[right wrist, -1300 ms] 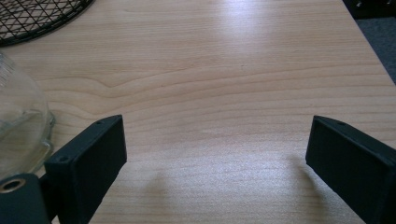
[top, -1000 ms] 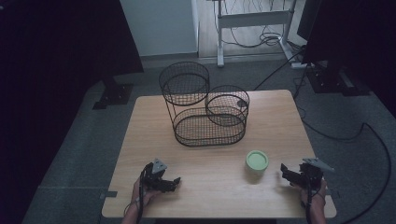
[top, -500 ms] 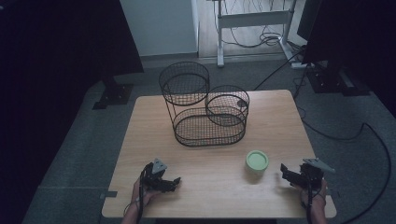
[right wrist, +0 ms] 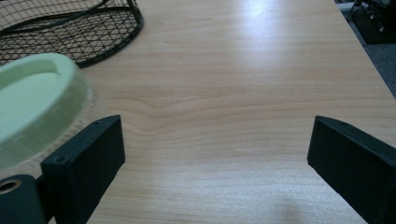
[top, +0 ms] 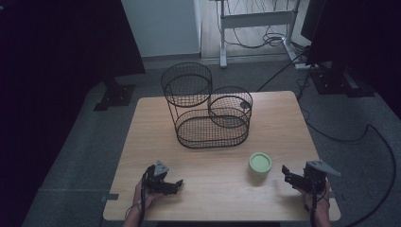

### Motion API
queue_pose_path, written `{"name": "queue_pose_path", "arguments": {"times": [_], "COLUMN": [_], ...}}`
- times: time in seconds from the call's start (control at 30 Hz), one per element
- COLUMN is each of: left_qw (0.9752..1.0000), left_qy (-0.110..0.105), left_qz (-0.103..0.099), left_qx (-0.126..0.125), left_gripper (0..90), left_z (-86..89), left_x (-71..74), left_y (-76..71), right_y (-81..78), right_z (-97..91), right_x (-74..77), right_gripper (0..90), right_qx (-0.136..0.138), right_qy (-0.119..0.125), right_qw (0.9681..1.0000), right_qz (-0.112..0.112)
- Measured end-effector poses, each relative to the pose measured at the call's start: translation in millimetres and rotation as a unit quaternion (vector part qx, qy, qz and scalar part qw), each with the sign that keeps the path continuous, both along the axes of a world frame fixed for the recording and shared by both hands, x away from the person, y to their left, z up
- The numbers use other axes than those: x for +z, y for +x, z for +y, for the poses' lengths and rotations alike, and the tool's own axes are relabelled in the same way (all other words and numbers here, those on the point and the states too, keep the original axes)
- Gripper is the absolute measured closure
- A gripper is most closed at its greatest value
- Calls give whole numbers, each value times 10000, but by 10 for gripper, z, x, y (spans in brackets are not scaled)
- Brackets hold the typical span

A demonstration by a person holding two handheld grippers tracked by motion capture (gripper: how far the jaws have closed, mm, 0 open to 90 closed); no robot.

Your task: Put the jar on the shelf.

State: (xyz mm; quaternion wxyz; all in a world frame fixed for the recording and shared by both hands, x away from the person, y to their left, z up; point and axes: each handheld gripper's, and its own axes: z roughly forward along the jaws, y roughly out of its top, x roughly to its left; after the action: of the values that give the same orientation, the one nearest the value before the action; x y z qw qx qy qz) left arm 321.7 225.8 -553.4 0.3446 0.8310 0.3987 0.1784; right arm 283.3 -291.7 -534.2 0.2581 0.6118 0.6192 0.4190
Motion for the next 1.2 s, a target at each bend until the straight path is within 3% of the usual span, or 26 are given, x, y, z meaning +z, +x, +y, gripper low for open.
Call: {"name": "queue_pose_path", "arguments": {"times": [0.17,0.23,0.3,0.57,1.2], "left_qw": [10000,10000,10000,10000,10000], "left_qy": [0,1,0,1,5], "left_qz": [1,1,2,3,2], "left_qx": [0,-1,-1,-2,-3], "left_gripper": [56,56,56,56,55], "left_z": [0,0,0,1,1], "left_x": [0,0,0,0,0], "left_y": [0,0,0,1,2], "right_y": [-19,-38,-47,-129,-173], "right_z": [41,76,96,341,586], "right_x": [41,84,105,280,352], "right_gripper": [38,38,38,39,34], "right_qx": [131,272,296,657,1167], "right_qy": [17,176,171,-37,-249], "right_qw": [9999,9994,9993,9969,9917], "right_qz": [-76,-126,-159,-436,-472]}}
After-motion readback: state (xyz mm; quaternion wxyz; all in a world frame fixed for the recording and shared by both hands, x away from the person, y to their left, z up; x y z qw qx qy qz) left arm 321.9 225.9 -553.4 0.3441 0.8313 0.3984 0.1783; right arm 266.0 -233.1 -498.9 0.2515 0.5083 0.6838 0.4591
